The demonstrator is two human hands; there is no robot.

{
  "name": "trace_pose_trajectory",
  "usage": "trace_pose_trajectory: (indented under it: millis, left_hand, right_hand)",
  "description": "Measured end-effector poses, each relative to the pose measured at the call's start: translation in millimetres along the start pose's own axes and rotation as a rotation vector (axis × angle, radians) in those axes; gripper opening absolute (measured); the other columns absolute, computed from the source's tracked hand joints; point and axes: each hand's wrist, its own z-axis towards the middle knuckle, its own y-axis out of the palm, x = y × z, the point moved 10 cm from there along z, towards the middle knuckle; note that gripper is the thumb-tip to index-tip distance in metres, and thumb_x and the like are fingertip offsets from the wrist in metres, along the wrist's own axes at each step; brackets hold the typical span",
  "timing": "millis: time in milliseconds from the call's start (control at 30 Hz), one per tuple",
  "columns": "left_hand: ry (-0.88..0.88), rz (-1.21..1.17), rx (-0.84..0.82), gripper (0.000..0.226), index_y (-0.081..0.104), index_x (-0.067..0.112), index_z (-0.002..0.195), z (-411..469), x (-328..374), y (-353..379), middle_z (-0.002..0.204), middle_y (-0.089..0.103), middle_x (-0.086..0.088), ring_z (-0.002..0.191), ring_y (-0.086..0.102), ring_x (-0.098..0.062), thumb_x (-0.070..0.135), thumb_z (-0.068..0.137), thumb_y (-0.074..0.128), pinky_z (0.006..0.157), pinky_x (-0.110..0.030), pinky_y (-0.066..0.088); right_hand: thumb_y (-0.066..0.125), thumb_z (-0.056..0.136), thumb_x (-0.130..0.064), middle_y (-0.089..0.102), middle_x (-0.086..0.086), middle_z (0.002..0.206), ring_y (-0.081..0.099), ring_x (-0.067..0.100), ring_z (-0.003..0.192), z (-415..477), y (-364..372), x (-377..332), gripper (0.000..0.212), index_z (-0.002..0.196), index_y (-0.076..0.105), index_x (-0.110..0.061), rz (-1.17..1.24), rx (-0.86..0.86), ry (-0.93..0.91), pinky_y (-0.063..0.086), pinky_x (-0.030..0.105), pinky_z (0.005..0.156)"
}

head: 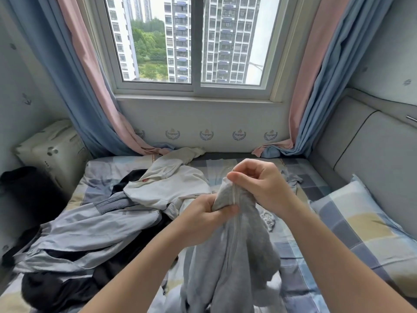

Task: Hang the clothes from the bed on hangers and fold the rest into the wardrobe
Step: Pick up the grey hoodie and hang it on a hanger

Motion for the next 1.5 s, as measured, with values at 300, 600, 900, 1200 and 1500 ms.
trace_pose_trajectory:
  millis: [300, 600, 900, 1200, 1500]
  left_hand:
    - [0.002, -0.114, 0.002, 0.019, 0.051, 0.013, 0.077, -14.6, -3.6, 2.9, 0.075, 0.043, -0.001, 0.07, 0.039, -0.017, 0.023, 0.091, 0.059, 0.067, -0.032, 0.033]
    - [-0.151, -0.253, -0.003, 0.026, 0.069, 0.005, 0.095, -26.1, -21.6, -11.0, 0.088, 0.069, -0.004, 0.084, 0.066, -0.017, 0.03, 0.086, 0.067, 0.08, -0.034, 0.053]
    - [-0.104, -0.207, 0.429, 0.016, 0.072, 0.01, 0.086, -27.6, -21.7, -72.2, 0.079, 0.073, -0.008, 0.075, 0.071, -0.021, 0.023, 0.094, 0.07, 0.069, -0.036, 0.058]
    - [-0.035, -0.362, 0.585, 0.029, 0.071, 0.003, 0.093, -29.2, 13.4, -84.4, 0.095, 0.073, -0.024, 0.082, 0.07, -0.028, 0.031, 0.086, 0.074, 0.079, -0.045, 0.059]
    - [-0.043, -0.432, 0.649, 0.009, 0.072, 0.014, 0.094, -39.7, 23.2, -94.9, 0.1, 0.074, -0.016, 0.095, 0.071, -0.032, 0.022, 0.093, 0.071, 0.093, -0.052, 0.055]
  right_hand:
    - [0.068, 0.092, -0.003, 0.067, -0.007, 0.07, 0.06, 0.006, 0.066, -0.6, 10.0, 17.2, 0.009, 0.084, 0.07, -0.007, 0.072, -0.046, 0.039, 0.049, 0.018, 0.066]
    - [0.064, 0.096, -0.015, 0.065, -0.008, 0.07, 0.059, 0.008, 0.073, 7.6, 33.5, 43.7, 0.016, 0.081, 0.068, -0.012, 0.137, -0.009, 0.179, 0.05, 0.029, 0.081]
    - [0.068, 0.093, -0.016, 0.067, -0.009, 0.091, 0.062, -0.001, 0.08, -25.2, 26.4, 28.6, 0.003, 0.094, 0.066, -0.018, -0.052, 0.288, 0.023, 0.046, 0.011, 0.07]
    - [0.071, 0.084, -0.027, 0.062, -0.003, 0.081, 0.057, 0.016, 0.074, -67.8, 73.3, 92.0, 0.015, 0.09, 0.06, -0.019, -0.104, 0.172, 0.084, 0.049, 0.031, 0.068]
    - [0.067, 0.081, -0.016, 0.065, -0.021, 0.071, 0.056, -0.004, 0.065, -85.2, 66.4, 193.2, 0.03, 0.076, 0.06, -0.045, -0.269, 0.07, 0.433, 0.04, 0.018, 0.055]
